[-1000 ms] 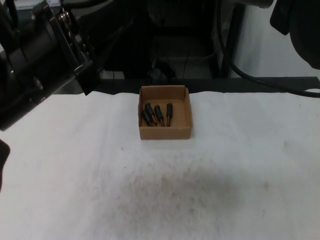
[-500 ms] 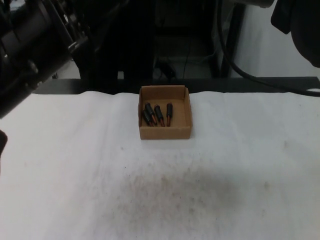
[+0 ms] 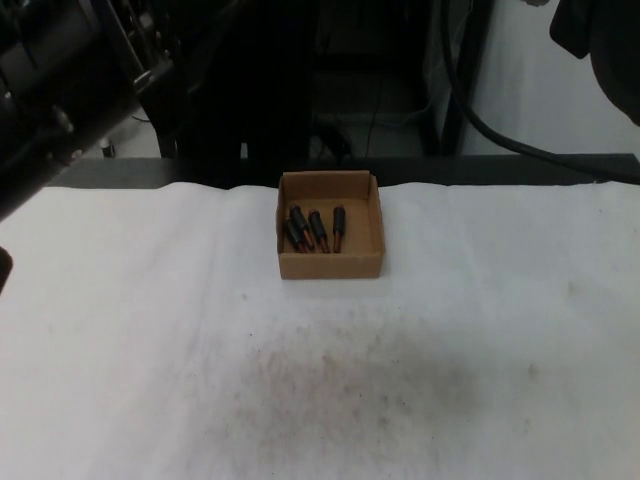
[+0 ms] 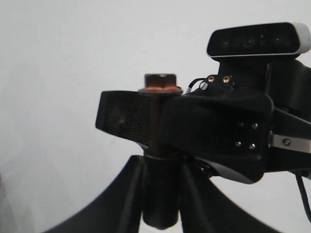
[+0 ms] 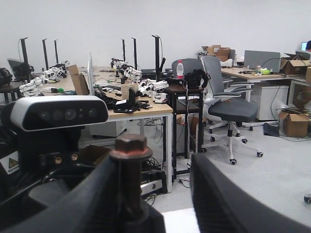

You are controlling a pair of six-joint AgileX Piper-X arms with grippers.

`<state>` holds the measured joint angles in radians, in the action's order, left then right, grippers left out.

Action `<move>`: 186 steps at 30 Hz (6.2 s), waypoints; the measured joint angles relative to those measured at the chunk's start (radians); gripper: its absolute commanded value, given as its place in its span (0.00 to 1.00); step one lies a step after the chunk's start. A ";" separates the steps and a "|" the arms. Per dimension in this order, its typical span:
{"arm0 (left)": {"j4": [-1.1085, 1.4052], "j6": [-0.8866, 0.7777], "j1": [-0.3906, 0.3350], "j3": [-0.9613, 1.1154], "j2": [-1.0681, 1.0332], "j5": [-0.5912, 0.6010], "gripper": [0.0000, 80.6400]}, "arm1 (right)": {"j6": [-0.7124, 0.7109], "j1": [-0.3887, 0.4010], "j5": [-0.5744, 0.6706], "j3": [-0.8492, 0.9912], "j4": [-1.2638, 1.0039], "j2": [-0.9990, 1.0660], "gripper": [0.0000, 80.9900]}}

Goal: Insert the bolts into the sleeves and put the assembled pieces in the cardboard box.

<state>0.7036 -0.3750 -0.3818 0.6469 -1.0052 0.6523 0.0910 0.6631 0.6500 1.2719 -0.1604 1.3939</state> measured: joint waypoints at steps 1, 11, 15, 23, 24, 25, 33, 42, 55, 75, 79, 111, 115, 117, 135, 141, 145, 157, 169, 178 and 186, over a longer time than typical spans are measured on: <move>0.000 0.000 0.000 0.000 0.000 0.000 0.00 | 0.000 0.000 0.000 0.000 0.000 0.000 0.54; 0.000 0.000 0.000 0.000 0.000 0.000 0.00 | 0.000 0.000 0.000 0.000 -0.004 0.000 0.54; 0.000 0.000 0.000 0.000 0.000 0.000 0.00 | 0.000 0.000 0.000 0.000 -0.004 0.000 0.54; 0.000 -0.005 0.012 0.000 0.000 0.009 0.00 | 0.004 0.000 0.000 0.000 -0.004 0.000 0.54; 0.000 -0.007 0.016 0.000 0.000 0.012 0.00 | 0.003 0.000 0.000 0.000 -0.004 0.000 0.54; 0.000 -0.009 0.021 0.000 0.000 0.018 0.00 | 0.003 0.000 0.000 0.000 -0.004 0.000 0.54; 0.000 -0.021 0.026 0.002 0.000 0.023 0.00 | 0.006 -0.005 -0.016 0.000 -0.004 0.000 0.54; 0.000 -0.022 0.039 0.002 0.000 0.023 0.00 | 0.006 -0.008 -0.016 0.000 -0.004 0.000 0.54; 0.006 -0.022 0.060 0.004 0.000 0.023 0.00 | 0.014 -0.011 -0.039 0.000 0.004 0.000 0.66; -0.099 0.042 0.062 0.010 0.000 -0.023 0.00 | 0.014 -0.011 -0.045 -0.002 0.004 0.000 0.66; -0.150 0.068 0.087 0.023 0.000 -0.091 0.00 | 0.014 -0.011 -0.047 -0.004 -0.001 0.000 0.66; -0.949 0.248 0.005 0.655 -0.641 -0.131 0.00 | 0.014 -0.194 -0.291 -0.004 0.449 -0.007 0.01; -1.050 0.227 -0.028 0.828 -0.814 -0.130 0.00 | 0.014 -0.225 -0.292 -0.005 0.467 -0.007 0.01; -1.105 0.207 -0.036 0.908 -0.887 -0.150 0.00 | 0.014 -0.235 -0.292 -0.005 0.467 -0.007 0.01; -1.449 0.165 -0.037 1.418 -1.315 -0.201 0.00 | 0.014 -0.287 -0.285 -0.005 0.585 -0.007 0.01; -1.482 0.197 -0.037 1.422 -1.347 -0.226 0.00 | 0.014 -0.358 -0.285 -0.005 0.596 -0.007 0.01; -1.482 0.235 -0.037 1.422 -1.351 -0.263 0.00 | 0.014 -0.371 -0.285 -0.005 0.596 -0.010 0.01; -1.482 0.358 -0.039 1.422 -1.351 -0.298 0.36 | 0.014 -0.373 -0.284 -0.005 0.604 -0.015 0.01; -1.494 0.314 -0.039 1.430 -1.338 -0.359 0.04 | 0.014 -0.373 -0.289 -0.005 0.633 -0.015 0.01; -1.585 0.462 -0.039 1.428 -1.167 -0.560 0.00 | -0.021 -0.454 -0.408 -0.008 0.805 -0.015 0.01; -1.657 0.522 -0.039 1.312 -0.962 -0.591 0.00 | -0.060 -0.641 -0.418 -0.203 0.860 -0.062 0.01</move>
<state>-0.9532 0.1472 -0.4203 1.9585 -1.9673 0.0614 0.0306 0.0219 0.2316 1.0692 0.6995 1.3318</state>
